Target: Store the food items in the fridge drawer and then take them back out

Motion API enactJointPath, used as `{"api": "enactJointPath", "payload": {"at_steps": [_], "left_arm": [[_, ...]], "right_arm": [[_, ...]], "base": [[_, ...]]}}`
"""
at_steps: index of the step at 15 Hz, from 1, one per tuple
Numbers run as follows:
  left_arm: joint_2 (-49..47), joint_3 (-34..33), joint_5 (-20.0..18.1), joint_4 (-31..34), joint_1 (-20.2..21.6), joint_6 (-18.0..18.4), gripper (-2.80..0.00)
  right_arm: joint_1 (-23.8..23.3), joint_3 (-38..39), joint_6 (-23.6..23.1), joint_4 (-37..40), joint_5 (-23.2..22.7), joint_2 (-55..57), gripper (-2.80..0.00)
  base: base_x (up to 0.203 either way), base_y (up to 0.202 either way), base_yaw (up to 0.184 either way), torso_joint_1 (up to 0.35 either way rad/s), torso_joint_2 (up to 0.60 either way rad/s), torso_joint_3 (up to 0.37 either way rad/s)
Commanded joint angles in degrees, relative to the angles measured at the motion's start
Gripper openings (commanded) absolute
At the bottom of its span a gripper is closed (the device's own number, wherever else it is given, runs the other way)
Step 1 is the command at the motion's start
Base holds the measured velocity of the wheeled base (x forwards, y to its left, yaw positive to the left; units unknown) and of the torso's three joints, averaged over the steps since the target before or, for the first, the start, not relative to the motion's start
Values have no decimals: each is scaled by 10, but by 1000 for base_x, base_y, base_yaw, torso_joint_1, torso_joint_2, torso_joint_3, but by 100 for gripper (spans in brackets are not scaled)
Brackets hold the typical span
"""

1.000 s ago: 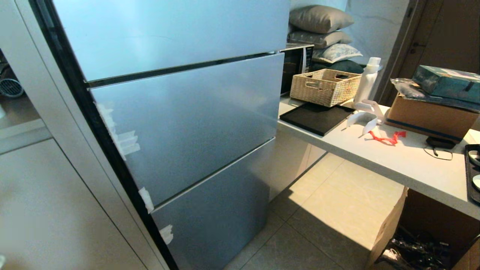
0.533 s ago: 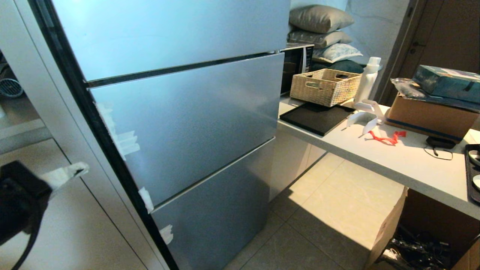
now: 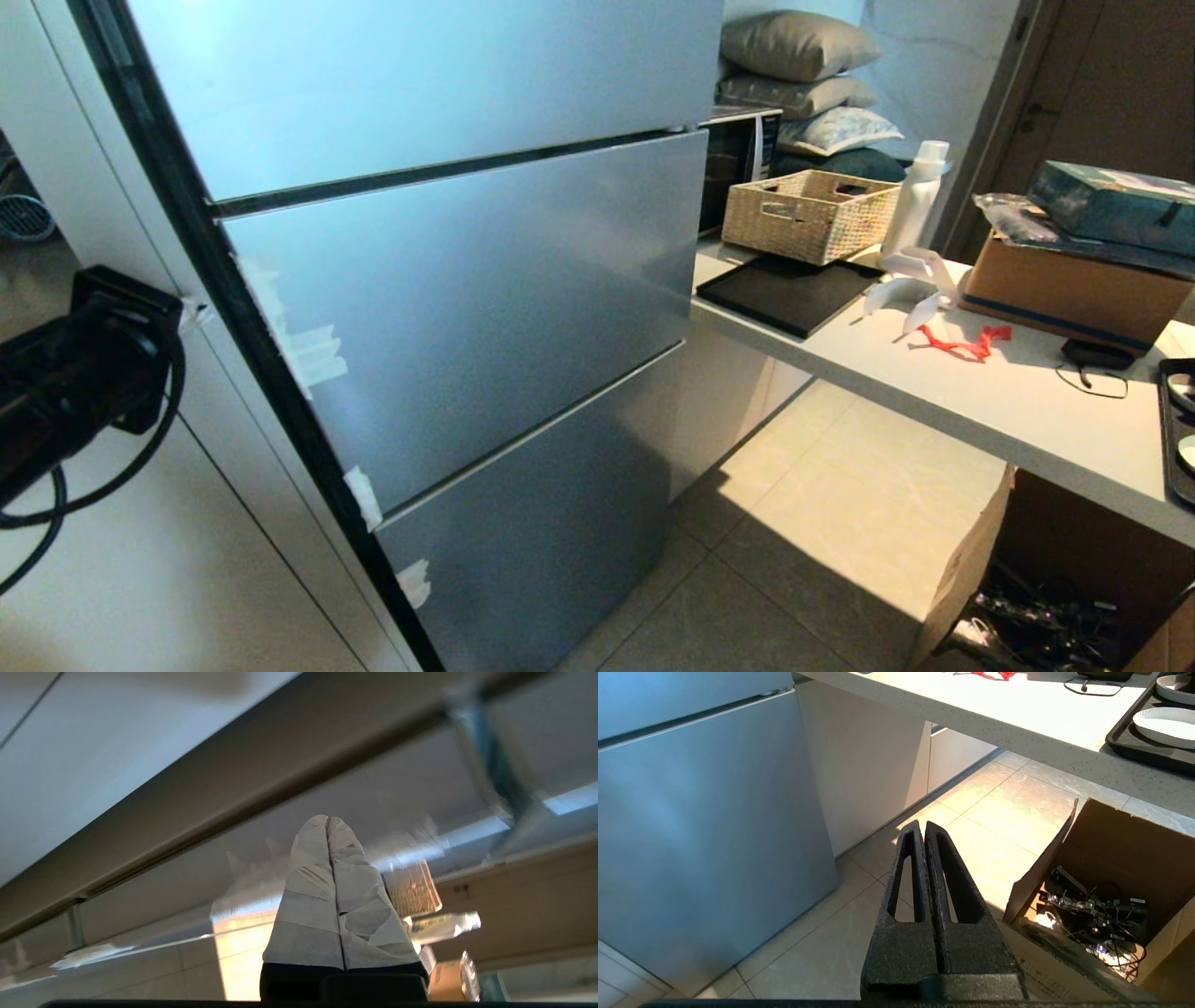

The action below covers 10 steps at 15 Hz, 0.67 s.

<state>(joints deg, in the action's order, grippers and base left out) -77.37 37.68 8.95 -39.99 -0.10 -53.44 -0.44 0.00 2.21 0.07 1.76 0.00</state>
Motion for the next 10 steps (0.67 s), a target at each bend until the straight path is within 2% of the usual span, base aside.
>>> {"api": "enactJointPath", "payload": {"at_steps": [1, 8, 10], "left_arm": [[-32, 14, 0, -4, 5, -10, -280], [-111, 71, 1, -7, 5, -69, -280], [-110, 72, -6, -6, -2, -71, -280]], "right_arm": [[0, 0, 0, 0, 0, 0, -280], [0, 0, 0, 0, 0, 0, -280], [0, 0, 0, 0, 0, 0, -280]], "base": [[0, 0, 0, 0, 0, 0], [0, 0, 0, 0, 0, 0], [0, 0, 0, 0, 0, 0]]}}
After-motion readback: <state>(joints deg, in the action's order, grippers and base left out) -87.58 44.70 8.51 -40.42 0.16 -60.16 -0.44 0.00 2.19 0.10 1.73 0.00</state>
